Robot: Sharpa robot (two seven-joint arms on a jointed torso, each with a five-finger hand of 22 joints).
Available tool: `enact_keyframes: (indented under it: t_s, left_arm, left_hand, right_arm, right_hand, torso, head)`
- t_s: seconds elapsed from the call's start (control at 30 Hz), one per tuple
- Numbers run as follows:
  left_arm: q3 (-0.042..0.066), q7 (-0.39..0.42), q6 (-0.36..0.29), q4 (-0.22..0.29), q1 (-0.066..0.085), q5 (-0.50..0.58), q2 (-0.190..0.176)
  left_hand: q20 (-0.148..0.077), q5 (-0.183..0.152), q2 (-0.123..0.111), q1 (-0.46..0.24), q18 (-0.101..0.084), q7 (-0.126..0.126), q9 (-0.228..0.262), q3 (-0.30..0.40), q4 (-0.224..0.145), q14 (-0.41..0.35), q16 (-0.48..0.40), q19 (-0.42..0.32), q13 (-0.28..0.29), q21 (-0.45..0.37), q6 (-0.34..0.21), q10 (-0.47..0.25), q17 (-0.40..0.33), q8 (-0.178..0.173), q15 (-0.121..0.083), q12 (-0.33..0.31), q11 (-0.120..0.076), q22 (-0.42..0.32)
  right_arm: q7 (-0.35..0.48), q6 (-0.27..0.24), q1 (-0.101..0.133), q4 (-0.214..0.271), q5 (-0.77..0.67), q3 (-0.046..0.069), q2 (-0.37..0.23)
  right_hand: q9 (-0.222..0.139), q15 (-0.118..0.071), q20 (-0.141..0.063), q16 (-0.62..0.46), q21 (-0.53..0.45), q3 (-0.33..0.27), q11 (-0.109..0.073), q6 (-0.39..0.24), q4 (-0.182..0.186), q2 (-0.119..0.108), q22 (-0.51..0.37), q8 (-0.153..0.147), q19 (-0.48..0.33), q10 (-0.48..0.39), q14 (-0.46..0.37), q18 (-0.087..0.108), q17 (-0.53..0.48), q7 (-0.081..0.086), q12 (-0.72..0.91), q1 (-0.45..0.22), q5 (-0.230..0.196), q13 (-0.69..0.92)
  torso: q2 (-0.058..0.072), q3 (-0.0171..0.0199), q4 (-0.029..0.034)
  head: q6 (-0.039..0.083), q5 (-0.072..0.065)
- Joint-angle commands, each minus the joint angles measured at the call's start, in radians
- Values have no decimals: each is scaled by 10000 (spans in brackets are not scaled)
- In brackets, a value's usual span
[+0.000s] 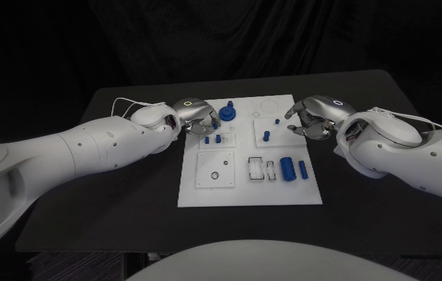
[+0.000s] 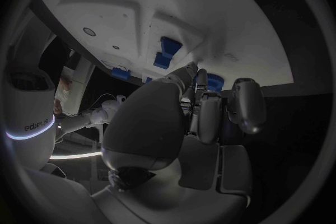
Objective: Assemble the parts on the task board
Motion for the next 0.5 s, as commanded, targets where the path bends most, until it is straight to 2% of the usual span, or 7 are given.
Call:
enact_keyframes:
  t_s: [0.03, 0.23, 0.3, 0.37, 0.47, 0.5]
  left_arm:
    - [-9, -20, 196, -31, -43, 6, 53]
    - [-9, -38, 233, -47, -57, 6, 109]
    - [-9, -79, 232, -51, -60, 6, 117]
    - [-9, -183, 233, -57, -67, 6, 112]
    - [-9, -300, 239, -82, -74, 6, 92]
    - [-9, -342, 234, -96, -77, 6, 80]
  left_hand:
    - [3, 5, -10, 56, -127, -10, -14, -21, -48, -49, -60, -98, -5, -42, -63, 68, -11, -45, -8, 1, 7, 1589]
    - [6, -52, -36, 13, -112, -66, -85, -55, -42, -119, -122, -155, -12, -128, -249, 26, -111, -67, -4, -36, 12, 1565]
    - [10, -61, -80, -12, -104, -235, -207, -60, -47, -139, -148, -186, -51, -182, -637, -40, -144, -80, 5, -121, 40, 1552]
    - [34, -113, -231, -118, -79, -632, -472, -63, -17, -261, -250, -277, -201, -338, -1507, -405, -316, -76, 97, -455, 195, 1514]
    - [68, -172, -339, -199, -27, -841, -647, -86, 12, -446, -382, -462, -307, -622, -2055, -762, -537, -70, 153, -704, 271, 1438]
    - [96, -210, -399, -242, -5, -1011, -771, -119, 22, -538, -437, -549, -346, -757, -2406, -1008, -627, -69, 190, -831, 320, 1407]
  right_arm:
    - [-189, 127, -23, -2, -20, 6, 17]
    - [-212, 167, -23, -2, -20, 6, 41]
    - [-218, 177, -23, 0, -20, 6, 43]
    - [-224, 185, -23, 8, -20, 6, 34]
    - [-228, 186, -23, 13, -20, 6, 19]
    - [-230, 186, -23, 17, -20, 6, 11]
  right_hand:
    - [-10, 52, 44, -62, -28, 66, 35, 60, -7, -34, 1803, 22, 26, -45, 494, 67, -10, 7, -44, 46, 24, 303]
    - [-17, 53, 46, -67, -53, 87, 37, 63, -15, -26, 1796, 16, 16, -48, 491, 72, -17, 8, -46, 64, 24, 301]
    - [-17, 53, 46, -67, -53, 87, 37, 63, -15, -26, 1796, 16, 16, -48, 491, 72, -17, 8, -46, 64, 24, 301]
    - [-17, 53, 46, -67, -53, 87, 37, 63, -15, -26, 1796, 16, 16, -48, 491, 72, -17, 8, -46, 64, 24, 301]
    - [-21, 54, 47, -80, -66, 96, 37, 62, -22, -27, 1792, 13, 12, -65, 486, 75, -39, 9, -59, 75, 24, 278]
    - [-21, 54, 47, -80, -66, 96, 37, 62, -22, -27, 1792, 13, 12, -65, 486, 75, -39, 9, -59, 75, 24, 278]
  torso:
    - [5, -1, 1]
    - [-3, 0, 17]
    - [-4, 1, 22]
    - [-5, 1, 36]
    - [-4, 1, 40]
    - [-3, 0, 41]
  head:
    - [-1, 21]
    - [-1, 7]
    - [-1, 5]
    - [-1, -10]
    - [-1, -12]
    - [-1, -7]
